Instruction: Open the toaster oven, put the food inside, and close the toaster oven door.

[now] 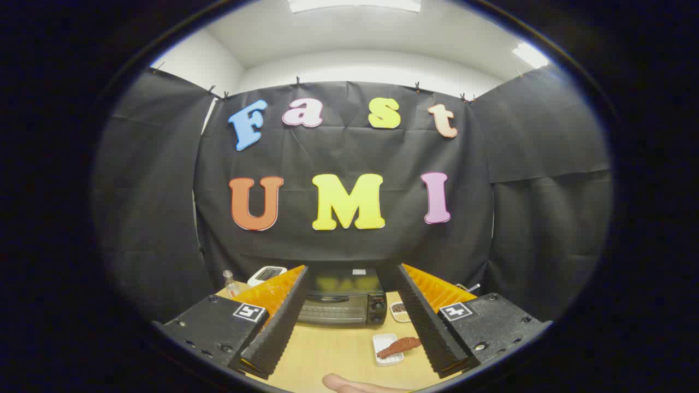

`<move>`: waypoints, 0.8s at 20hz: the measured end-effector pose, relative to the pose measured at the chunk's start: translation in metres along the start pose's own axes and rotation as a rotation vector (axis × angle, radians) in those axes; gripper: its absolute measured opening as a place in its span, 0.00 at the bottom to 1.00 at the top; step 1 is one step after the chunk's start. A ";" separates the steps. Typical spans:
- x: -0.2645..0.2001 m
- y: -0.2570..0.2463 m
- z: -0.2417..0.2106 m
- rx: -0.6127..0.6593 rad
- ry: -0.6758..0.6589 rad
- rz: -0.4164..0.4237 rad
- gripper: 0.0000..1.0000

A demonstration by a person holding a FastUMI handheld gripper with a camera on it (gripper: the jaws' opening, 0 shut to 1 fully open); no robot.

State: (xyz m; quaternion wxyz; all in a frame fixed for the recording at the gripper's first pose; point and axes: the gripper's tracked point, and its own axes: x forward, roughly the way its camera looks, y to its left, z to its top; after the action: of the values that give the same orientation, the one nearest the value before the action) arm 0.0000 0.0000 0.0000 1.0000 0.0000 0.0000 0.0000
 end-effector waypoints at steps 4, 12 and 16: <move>0.005 -0.001 0.000 0.012 -0.006 0.011 1.00; 0.037 -0.016 -0.011 0.026 0.007 0.010 1.00; 0.075 -0.011 -0.023 0.040 0.023 0.036 1.00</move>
State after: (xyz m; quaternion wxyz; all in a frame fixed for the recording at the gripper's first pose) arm 0.0752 -0.0111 -0.0225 0.9996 0.0202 0.0113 0.0181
